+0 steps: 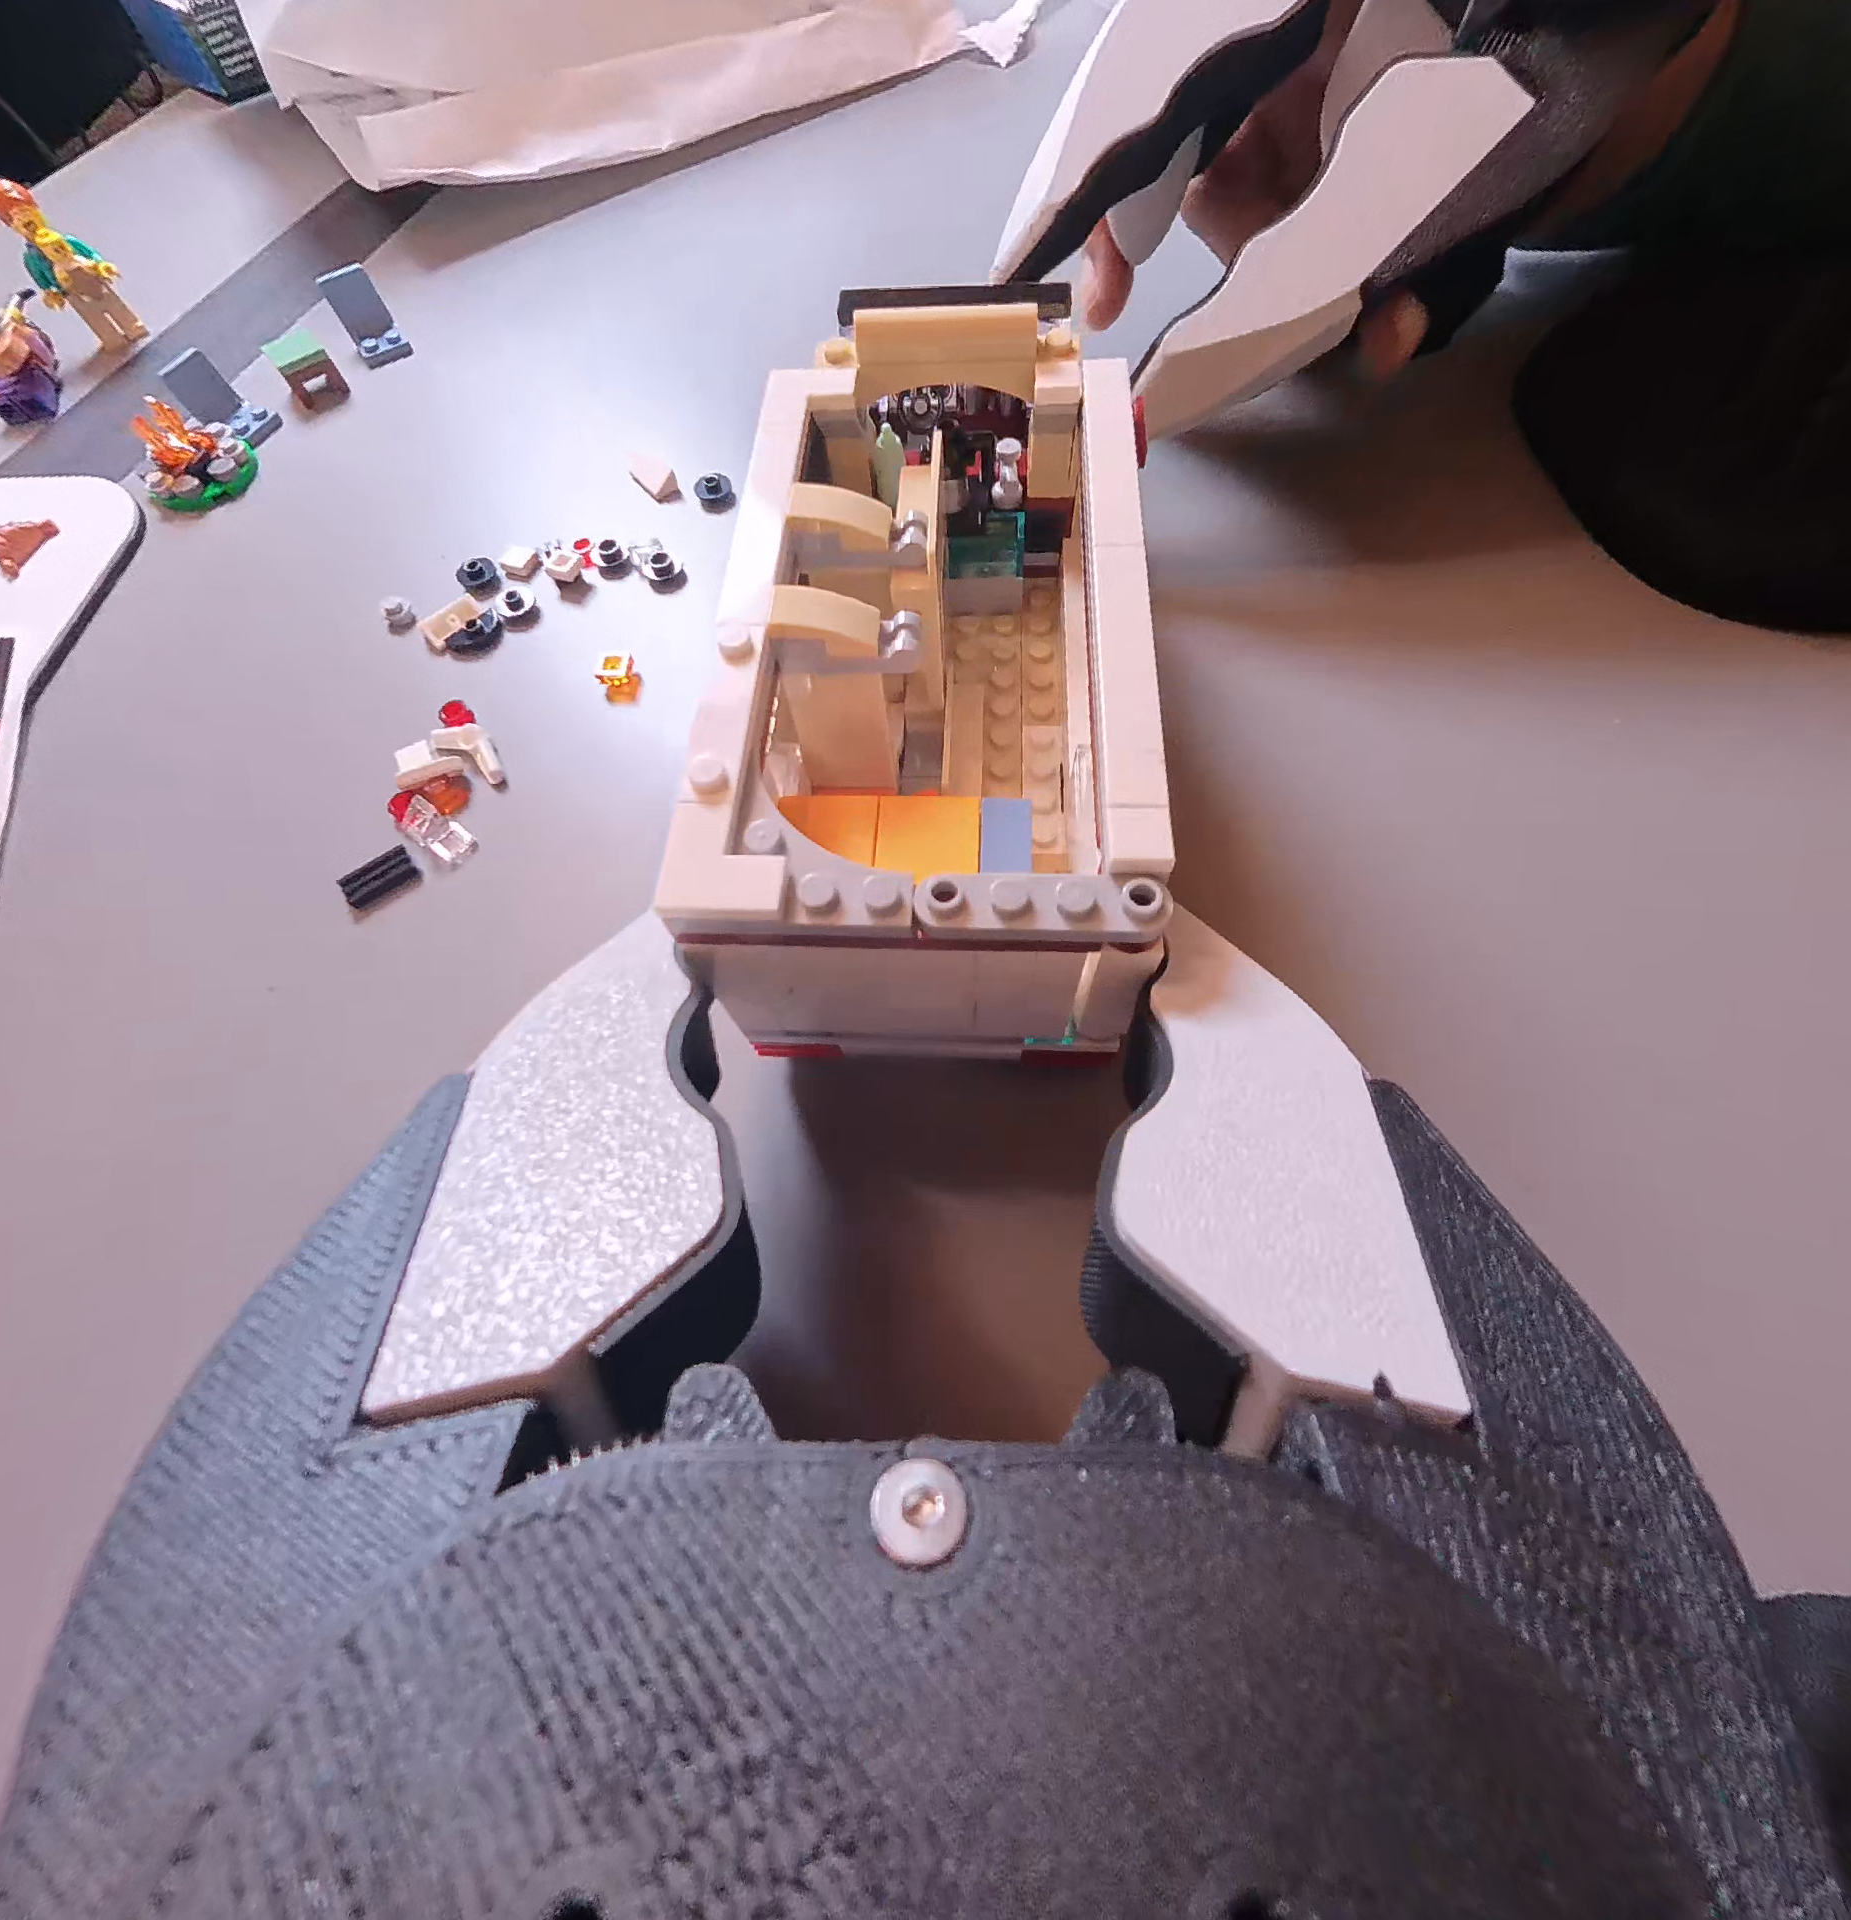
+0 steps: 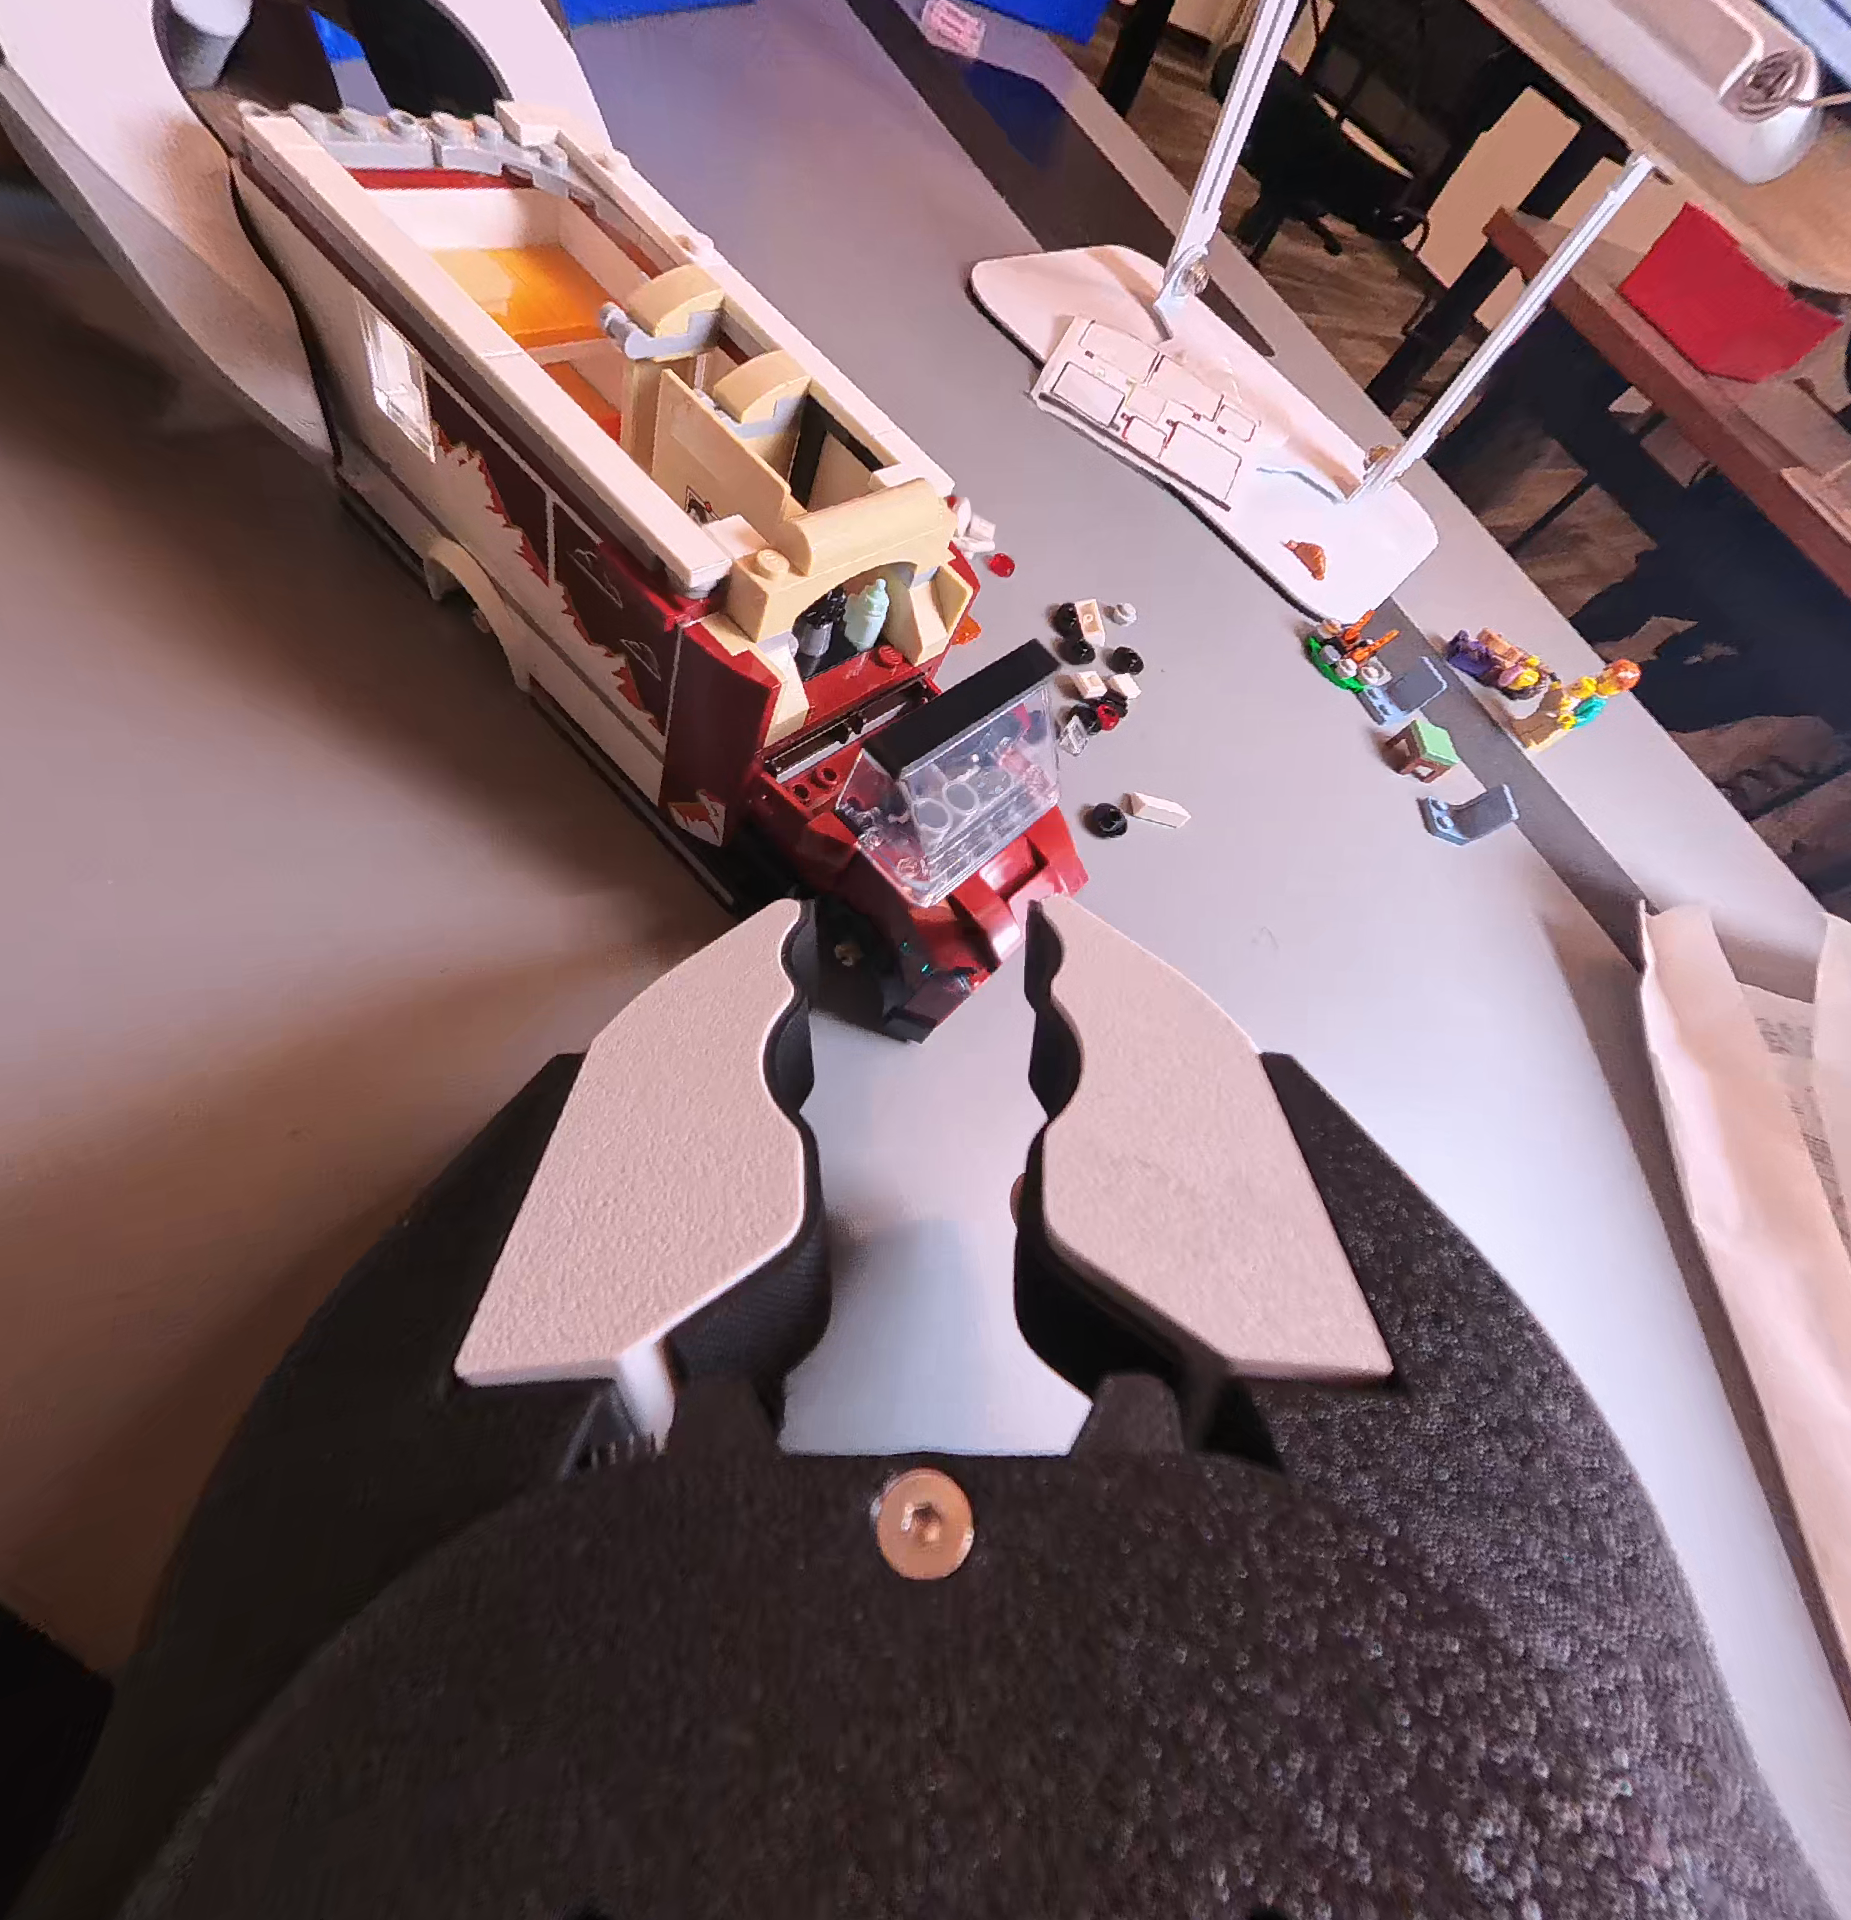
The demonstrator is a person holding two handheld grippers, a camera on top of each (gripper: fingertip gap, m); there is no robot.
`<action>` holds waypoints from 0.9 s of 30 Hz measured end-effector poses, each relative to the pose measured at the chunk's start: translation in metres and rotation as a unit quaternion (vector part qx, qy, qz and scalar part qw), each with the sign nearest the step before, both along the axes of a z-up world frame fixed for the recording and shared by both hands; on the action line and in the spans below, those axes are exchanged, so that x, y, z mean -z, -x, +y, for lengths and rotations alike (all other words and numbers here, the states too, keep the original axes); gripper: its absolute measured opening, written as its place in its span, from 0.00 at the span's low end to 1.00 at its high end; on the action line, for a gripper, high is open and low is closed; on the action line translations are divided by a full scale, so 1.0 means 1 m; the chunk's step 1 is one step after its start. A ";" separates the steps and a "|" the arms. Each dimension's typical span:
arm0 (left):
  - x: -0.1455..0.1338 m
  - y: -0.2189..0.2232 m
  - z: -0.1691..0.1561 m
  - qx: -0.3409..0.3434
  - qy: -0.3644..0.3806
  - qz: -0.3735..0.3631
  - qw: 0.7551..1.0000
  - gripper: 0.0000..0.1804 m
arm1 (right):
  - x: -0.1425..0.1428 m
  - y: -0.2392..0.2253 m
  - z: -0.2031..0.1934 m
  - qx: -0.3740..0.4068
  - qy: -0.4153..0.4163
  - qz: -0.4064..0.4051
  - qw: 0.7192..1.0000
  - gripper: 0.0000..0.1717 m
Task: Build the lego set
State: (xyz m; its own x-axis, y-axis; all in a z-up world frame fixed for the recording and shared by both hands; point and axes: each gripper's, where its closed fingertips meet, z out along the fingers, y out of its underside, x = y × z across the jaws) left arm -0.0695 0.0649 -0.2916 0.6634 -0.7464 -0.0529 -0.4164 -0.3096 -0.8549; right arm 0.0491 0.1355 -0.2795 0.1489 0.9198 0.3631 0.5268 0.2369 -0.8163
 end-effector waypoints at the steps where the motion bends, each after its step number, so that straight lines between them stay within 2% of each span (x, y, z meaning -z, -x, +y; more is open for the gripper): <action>1: 0.000 0.001 0.001 -0.003 0.000 0.000 1.000 0.43 | 0.000 0.000 0.000 0.000 0.000 0.002 1.000 0.22; 7: -0.003 0.011 0.007 -0.021 -0.027 0.013 0.999 0.44 | -0.005 -0.001 0.004 0.012 -0.001 0.017 1.000 0.22; 11: -0.012 0.016 0.007 -0.024 -0.041 0.005 0.999 0.44 | -0.035 0.005 0.019 0.028 0.039 0.096 0.994 0.22; 14: -0.053 0.021 0.005 -0.027 -0.076 -0.034 0.996 0.45 | -0.069 0.016 0.052 0.061 0.063 0.147 0.985 0.21; 17: -0.107 0.036 0.015 -0.064 -0.136 -0.075 0.986 0.38 | -0.105 0.042 0.100 0.099 0.064 0.181 0.976 0.21; 19: -0.137 0.059 0.035 -0.128 -0.174 -0.053 0.975 0.30 | -0.126 0.067 0.136 0.129 0.074 0.208 0.967 0.21; 23: -0.184 0.113 0.085 -0.250 -0.222 0.011 0.942 0.25 | -0.148 0.112 0.213 0.194 0.095 0.246 0.945 0.22; 26: -0.198 0.154 0.127 -0.317 -0.222 0.038 0.921 0.23 | -0.154 0.138 0.244 0.216 0.133 0.265 0.930 0.22; 27: -0.198 0.166 0.141 -0.332 -0.215 0.047 0.917 0.23 | -0.154 0.143 0.252 0.229 0.141 0.265 0.926 0.19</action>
State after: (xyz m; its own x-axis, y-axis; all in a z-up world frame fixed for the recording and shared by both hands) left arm -0.2357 0.2054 -0.0935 0.9414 -0.0759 -0.3288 -0.3370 -0.1639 -0.9271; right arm -0.0937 0.3876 -0.1259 0.6348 0.7638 -0.1163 0.0283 -0.1733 -0.9845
